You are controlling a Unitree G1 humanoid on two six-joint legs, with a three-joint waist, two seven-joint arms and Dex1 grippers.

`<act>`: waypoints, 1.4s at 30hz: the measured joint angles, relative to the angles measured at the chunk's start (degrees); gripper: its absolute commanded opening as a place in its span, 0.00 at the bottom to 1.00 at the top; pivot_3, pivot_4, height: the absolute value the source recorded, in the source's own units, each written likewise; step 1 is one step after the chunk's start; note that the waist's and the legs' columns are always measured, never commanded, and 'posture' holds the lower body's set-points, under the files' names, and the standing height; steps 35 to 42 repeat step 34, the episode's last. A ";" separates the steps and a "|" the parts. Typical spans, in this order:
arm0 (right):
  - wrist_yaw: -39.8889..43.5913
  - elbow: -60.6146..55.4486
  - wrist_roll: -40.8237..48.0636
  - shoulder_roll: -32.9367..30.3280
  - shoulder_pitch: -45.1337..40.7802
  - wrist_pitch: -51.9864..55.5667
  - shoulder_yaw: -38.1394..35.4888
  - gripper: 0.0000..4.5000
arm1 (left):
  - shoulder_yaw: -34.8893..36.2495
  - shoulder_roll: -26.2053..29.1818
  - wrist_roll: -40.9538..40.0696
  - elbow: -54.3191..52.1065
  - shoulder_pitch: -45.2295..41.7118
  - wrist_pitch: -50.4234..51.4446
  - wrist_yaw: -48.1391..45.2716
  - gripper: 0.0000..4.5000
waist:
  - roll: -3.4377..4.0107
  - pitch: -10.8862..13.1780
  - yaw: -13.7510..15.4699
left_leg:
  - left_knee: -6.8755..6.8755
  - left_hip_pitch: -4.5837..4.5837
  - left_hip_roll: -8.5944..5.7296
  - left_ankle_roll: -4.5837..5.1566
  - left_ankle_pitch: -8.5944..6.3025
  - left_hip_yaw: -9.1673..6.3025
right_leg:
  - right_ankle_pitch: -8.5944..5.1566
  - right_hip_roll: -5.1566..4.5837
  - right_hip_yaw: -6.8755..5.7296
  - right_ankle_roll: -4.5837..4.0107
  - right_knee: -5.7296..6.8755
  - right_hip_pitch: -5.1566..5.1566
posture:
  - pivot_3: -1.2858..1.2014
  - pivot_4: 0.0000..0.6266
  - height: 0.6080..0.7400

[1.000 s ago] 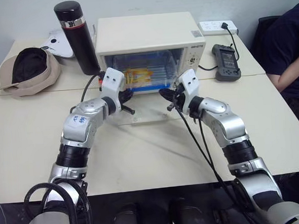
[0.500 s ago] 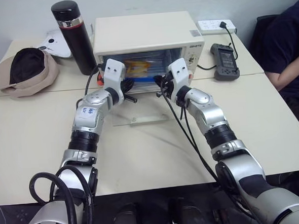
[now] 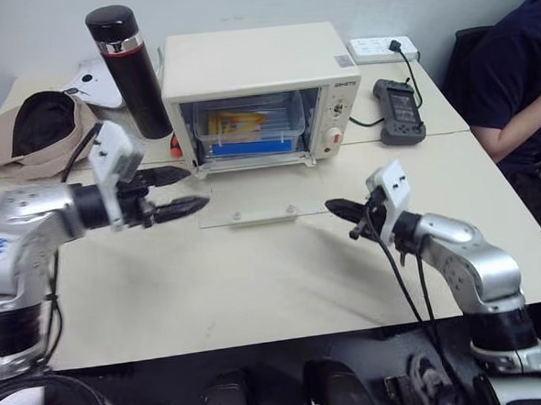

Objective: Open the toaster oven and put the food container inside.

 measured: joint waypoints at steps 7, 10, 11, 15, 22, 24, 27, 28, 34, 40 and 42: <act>-6.80 5.70 -2.19 7.15 1.33 -2.57 -0.08 0.00 | 0.30 6.17 1.06 3.11 -2.01 -2.81 -5.36 0.99 | 0.01 0.01 0.05 | -0.01 -0.05 -0.03 0.12 0.06 0.01 | -0.01 -0.01 -0.02 -0.02 -0.03 -0.04 | 0.52 0.24 1.00; -8.00 10.06 -3.30 8.54 -1.16 -4.84 -0.05 0.00 | 0.19 7.31 1.88 4.25 -2.98 -4.65 -6.26 0.99 | 0.03 0.02 0.00 | -0.03 -0.10 -0.04 0.22 0.08 0.08 | -0.01 -0.01 0.02 -0.02 -0.01 -0.14 | 0.52 0.24 1.00; -8.08 10.68 -3.33 8.64 -1.93 -5.22 -0.21 0.00 | 0.09 7.33 2.15 4.75 -3.04 -5.22 -6.52 0.99 | 0.03 0.02 0.01 | -0.03 -0.13 -0.03 0.22 0.08 0.08 | -0.01 0.01 0.02 -0.02 0.09 -0.17 | 0.52 0.24 1.00; -6.62 10.59 -1.12 8.52 -5.73 -4.93 -1.30 0.08 | -0.76 7.29 3.17 8.65 -4.18 -6.43 -6.69 1.00 | 0.03 0.02 -0.08 | -0.01 -0.23 0.01 0.26 0.10 0.17 | -0.01 0.08 0.11 -0.02 0.21 -0.34 | 0.52 0.24 1.00; 3.71 5.62 13.93 -5.49 -18.30 3.63 -11.63 0.53 | 0.64 7.70 3.37 14.47 -5.94 -7.28 -6.72 1.00 | 0.05 0.05 0.09 | 0.08 -0.44 0.00 0.37 0.14 0.20 | -0.01 0.05 0.12 -0.01 0.26 -0.59 | 0.52 0.24 1.00; 7.52 6.44 15.77 -11.45 -21.28 4.62 -13.66 0.68 | 1.76 8.20 2.95 14.60 -6.82 -6.73 -6.67 1.00 | 0.03 0.03 0.18 | 0.06 -0.44 0.00 0.40 0.12 0.19 | -0.01 0.05 0.11 -0.01 0.22 -0.56 | 0.52 0.24 1.00; 13.75 11.57 15.13 -20.24 -21.91 4.38 -13.83 0.91 | 3.65 9.32 1.23 14.27 -8.55 -4.99 -6.70 1.00 | -0.03 0.01 0.24 | 0.11 -0.45 -0.03 0.49 0.07 0.25 | 0.00 0.01 0.14 0.00 0.16 -0.53 | 0.52 0.24 1.00; 15.58 12.98 14.09 -22.24 -21.32 3.65 -13.43 0.91 | 4.06 9.58 0.77 14.19 -8.89 -4.56 -6.68 1.00 | -0.03 0.01 0.18 | 0.12 -0.44 -0.05 0.52 0.06 0.31 | 0.00 -0.01 0.19 0.01 0.15 -0.54 | 0.52 0.24 1.00; 21.14 17.04 11.09 -25.08 -20.06 0.66 -11.64 0.91 | 4.87 9.82 0.69 13.89 -9.14 -4.56 -5.06 1.00 | -0.02 0.02 -0.27 | 0.10 -0.26 0.03 0.46 0.10 0.57 | 0.00 0.07 0.38 0.02 0.27 -0.63 | 0.52 0.24 1.00; 21.14 17.04 11.09 -25.08 -20.06 0.66 -11.64 0.91 | 4.87 9.82 0.69 13.89 -9.14 -4.56 -5.06 1.00 | -0.02 0.02 -0.27 | 0.10 -0.26 0.03 0.46 0.10 0.57 | 0.00 0.07 0.38 0.02 0.27 -0.63 | 0.52 0.24 1.00; 21.14 17.04 11.09 -25.08 -20.06 0.66 -11.64 0.91 | 4.87 9.82 0.69 13.89 -9.14 -4.56 -5.06 1.00 | -0.02 0.02 -0.27 | 0.10 -0.26 0.03 0.46 0.10 0.57 | 0.00 0.07 0.38 0.02 0.27 -0.63 | 0.52 0.24 1.00</act>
